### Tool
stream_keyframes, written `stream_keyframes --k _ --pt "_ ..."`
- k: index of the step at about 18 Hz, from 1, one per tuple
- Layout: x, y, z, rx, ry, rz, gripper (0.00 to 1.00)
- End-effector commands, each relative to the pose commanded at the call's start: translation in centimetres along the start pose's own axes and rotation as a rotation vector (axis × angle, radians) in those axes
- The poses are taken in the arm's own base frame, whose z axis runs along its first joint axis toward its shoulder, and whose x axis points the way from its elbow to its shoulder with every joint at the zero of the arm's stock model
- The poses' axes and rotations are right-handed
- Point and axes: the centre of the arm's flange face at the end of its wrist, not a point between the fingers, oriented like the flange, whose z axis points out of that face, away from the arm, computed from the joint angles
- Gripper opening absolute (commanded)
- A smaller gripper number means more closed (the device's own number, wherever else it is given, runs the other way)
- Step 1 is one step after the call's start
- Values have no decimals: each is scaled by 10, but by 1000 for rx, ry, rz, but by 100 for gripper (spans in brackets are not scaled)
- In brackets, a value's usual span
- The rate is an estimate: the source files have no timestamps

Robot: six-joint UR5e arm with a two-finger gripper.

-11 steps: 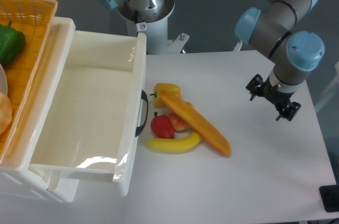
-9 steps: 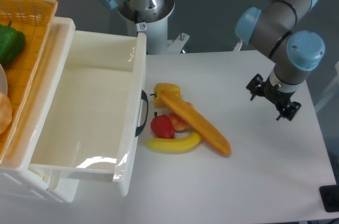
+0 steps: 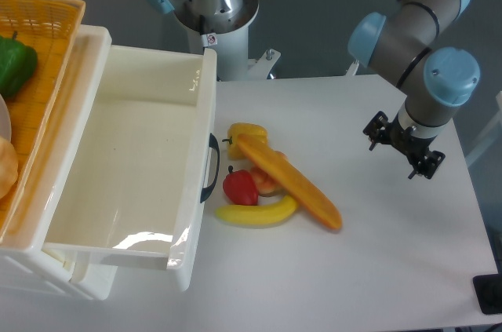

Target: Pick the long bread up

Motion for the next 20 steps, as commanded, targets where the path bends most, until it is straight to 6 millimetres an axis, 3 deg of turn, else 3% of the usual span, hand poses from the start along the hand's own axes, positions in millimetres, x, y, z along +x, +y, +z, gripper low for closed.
stream_keyframes --k 6,9,12,18,20 --pt "2 -10 -4 7 -6 -251 100" --pt "10 -29 -9 29 -3 -457 100" --pt "16 -50 1 65 44 -676 100" --pt "24 -82 7 62 61 -874 100" --pt "32 -99 18 47 75 -934 100"
